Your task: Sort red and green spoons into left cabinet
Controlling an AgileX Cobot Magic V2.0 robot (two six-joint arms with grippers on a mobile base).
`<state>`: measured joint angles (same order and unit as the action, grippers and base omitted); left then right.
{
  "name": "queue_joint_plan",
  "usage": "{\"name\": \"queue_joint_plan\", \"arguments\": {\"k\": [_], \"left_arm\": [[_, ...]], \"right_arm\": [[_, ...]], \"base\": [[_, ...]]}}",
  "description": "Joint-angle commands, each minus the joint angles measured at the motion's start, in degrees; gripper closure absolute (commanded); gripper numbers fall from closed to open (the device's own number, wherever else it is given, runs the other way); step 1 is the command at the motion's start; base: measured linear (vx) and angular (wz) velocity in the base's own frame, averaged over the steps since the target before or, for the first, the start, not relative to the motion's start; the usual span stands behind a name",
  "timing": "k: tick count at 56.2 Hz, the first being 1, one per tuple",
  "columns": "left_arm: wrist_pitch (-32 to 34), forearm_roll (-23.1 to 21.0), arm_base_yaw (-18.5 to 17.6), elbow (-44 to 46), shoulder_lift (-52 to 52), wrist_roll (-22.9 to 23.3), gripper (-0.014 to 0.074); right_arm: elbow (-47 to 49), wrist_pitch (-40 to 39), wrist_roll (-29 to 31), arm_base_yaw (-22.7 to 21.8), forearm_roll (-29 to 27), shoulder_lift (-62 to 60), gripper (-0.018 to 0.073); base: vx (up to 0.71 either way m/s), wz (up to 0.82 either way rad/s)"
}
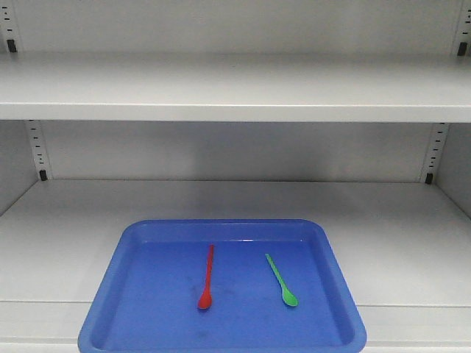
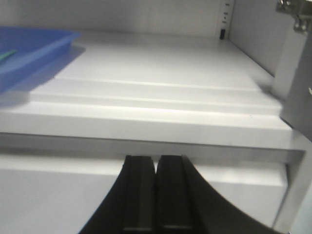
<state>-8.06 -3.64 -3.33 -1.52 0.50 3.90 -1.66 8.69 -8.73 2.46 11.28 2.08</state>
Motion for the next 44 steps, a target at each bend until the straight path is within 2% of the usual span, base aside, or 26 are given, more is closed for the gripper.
{"name": "queue_joint_plan", "arguments": {"k": [1,11,44], "left_arm": [[4.5,-0.5,0.0,0.2,1.2,-0.1,0.0603],[4.6,-0.5,0.0,0.2,1.1,-0.1,0.0603],[4.5,-0.5,0.0,0.2,1.1,-0.1,0.0603]], "right_arm": [[-0.7,1.6,0.4,0.1,0.4,-3.8,0.0568],[-0.7,4.1,0.4,0.2,0.6,-2.8,0.0568],[-0.7,4.1,0.4,0.2,0.6,-2.8,0.0568]], "base": [[0.0,0.0],[0.0,0.0],[0.0,0.0]]}}
